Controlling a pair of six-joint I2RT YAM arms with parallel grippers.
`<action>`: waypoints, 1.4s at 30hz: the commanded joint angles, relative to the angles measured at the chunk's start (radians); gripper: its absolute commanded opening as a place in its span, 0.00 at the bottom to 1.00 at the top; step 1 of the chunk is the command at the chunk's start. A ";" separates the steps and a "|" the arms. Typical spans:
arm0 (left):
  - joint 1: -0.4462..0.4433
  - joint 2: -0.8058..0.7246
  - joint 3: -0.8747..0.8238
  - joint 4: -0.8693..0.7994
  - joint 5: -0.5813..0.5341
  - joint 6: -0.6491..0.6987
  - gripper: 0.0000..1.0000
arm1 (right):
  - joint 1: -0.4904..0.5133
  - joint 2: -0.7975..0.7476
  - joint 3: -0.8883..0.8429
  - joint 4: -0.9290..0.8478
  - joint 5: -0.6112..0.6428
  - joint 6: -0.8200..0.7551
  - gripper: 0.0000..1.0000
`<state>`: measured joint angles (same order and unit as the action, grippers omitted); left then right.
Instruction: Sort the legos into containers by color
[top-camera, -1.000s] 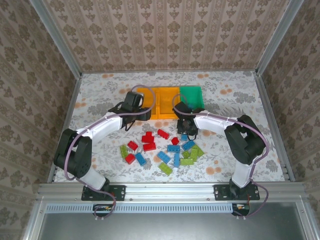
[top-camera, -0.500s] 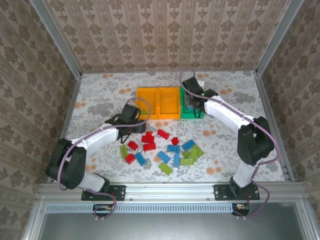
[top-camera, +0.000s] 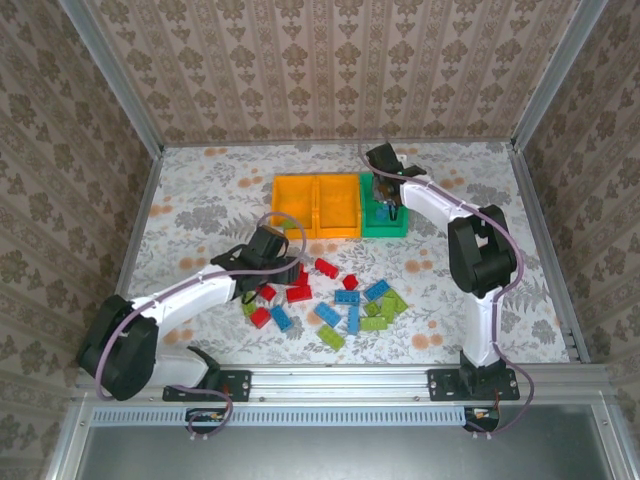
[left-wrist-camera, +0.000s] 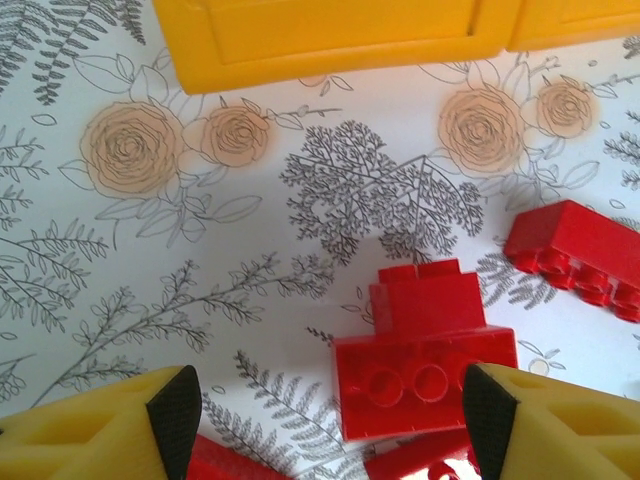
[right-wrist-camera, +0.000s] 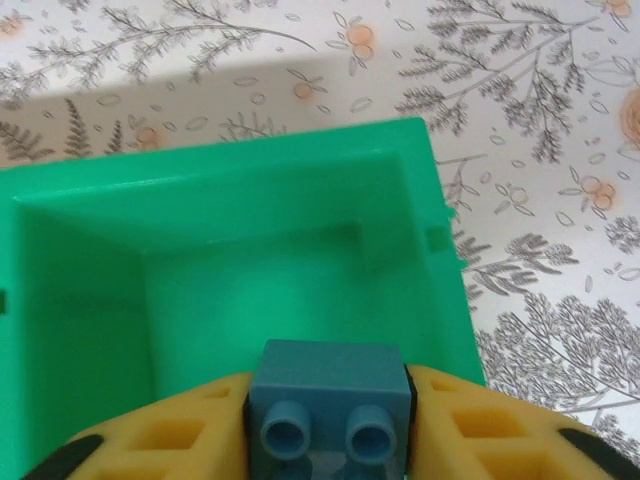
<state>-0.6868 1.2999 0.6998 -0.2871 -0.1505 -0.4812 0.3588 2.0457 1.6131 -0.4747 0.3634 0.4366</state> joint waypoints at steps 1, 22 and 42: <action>-0.024 -0.028 -0.026 -0.039 -0.038 -0.038 0.74 | 0.005 0.012 0.043 -0.031 -0.011 -0.031 0.48; -0.185 0.177 0.128 0.058 0.075 0.324 0.83 | -0.007 -0.370 -0.354 0.020 -0.066 -0.010 0.83; -0.217 0.407 0.271 0.054 0.035 0.323 0.87 | -0.047 -0.465 -0.494 0.039 -0.067 -0.003 0.85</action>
<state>-0.9020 1.6905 0.9440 -0.2161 -0.0860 -0.1814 0.3191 1.6154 1.1355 -0.4438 0.2951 0.4408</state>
